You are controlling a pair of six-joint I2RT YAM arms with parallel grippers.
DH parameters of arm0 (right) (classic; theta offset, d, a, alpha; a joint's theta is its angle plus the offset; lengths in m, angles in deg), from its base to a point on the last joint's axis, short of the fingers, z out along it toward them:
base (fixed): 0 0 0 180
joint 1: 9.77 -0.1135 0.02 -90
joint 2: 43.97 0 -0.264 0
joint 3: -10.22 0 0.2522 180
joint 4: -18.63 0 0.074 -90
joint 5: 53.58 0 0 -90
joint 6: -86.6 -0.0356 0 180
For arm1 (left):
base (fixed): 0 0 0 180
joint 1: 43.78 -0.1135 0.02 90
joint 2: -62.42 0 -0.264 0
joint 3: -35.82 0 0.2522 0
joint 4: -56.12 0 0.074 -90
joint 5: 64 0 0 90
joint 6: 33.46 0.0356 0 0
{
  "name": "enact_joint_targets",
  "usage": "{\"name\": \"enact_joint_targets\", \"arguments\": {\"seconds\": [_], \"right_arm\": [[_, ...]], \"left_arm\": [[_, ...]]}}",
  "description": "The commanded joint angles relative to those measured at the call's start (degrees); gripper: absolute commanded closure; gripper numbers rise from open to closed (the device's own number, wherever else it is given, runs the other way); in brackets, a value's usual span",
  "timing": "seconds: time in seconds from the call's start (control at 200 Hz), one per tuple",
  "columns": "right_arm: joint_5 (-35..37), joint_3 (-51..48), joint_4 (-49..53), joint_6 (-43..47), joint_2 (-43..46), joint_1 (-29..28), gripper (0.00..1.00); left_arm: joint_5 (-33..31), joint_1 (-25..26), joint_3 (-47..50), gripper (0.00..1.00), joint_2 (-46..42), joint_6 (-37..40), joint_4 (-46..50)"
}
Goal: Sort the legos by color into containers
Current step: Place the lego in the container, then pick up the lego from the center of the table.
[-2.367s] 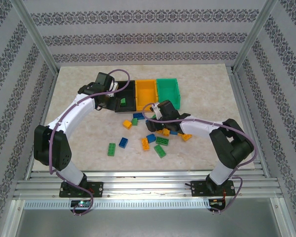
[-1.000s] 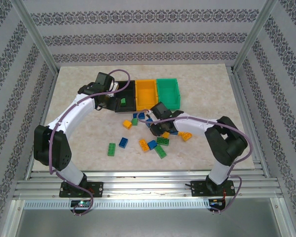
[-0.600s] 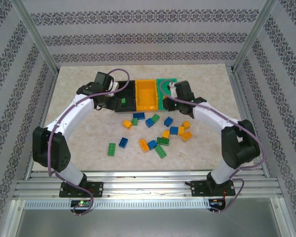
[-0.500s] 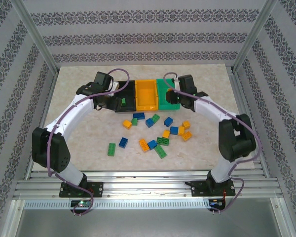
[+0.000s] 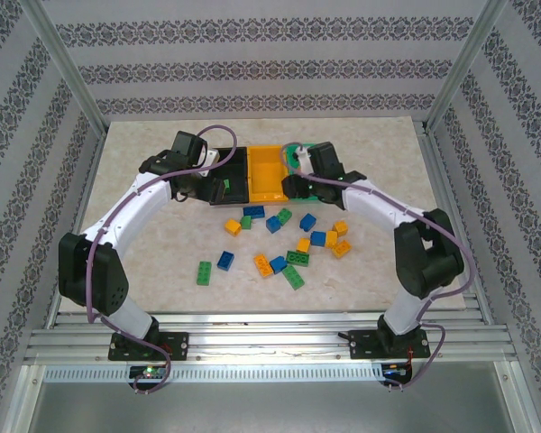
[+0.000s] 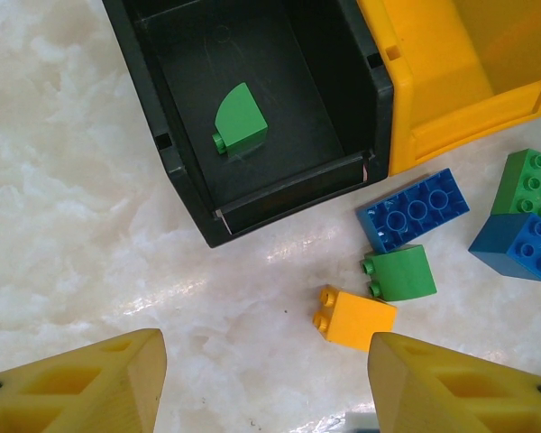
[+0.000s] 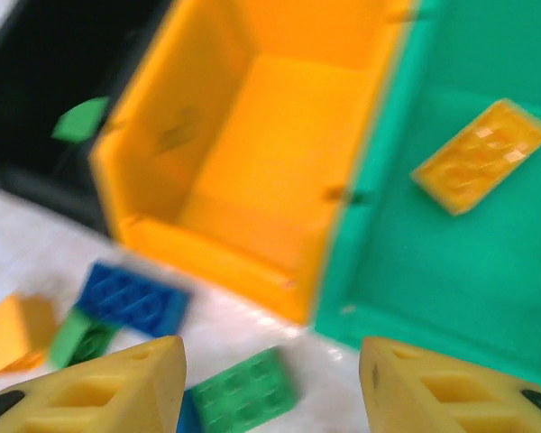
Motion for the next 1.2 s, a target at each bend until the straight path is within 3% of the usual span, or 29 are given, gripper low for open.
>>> {"name": "enact_joint_targets", "arguments": {"seconds": [0.0,0.565,0.719,0.849,1.194], "right_arm": [[-2.96,-2.42,2.16,3.41,1.83,-3.3,0.44],[4.41,1.18,8.99,6.24,-8.73,-12.46,0.44],[7.32,2.52,10.59,7.24,-10.77,-13.79,0.49],[7.72,2.62,10.1,7.01,-10.16,-14.08,0.63],[5.43,9.39,5.79,2.09,-7.36,-9.09,0.64]], "left_arm": [[0.14,0.07,0.49,0.39,-1.18,-0.02,-0.53],[0.06,0.08,0.47,0.39,-1.03,0.15,-0.45],[-0.14,0.07,0.46,0.39,-1.02,0.17,-0.32],[-0.11,0.07,0.47,0.39,-0.93,0.24,-0.32],[0.09,0.03,0.33,0.39,-0.65,0.24,-0.27]]}}
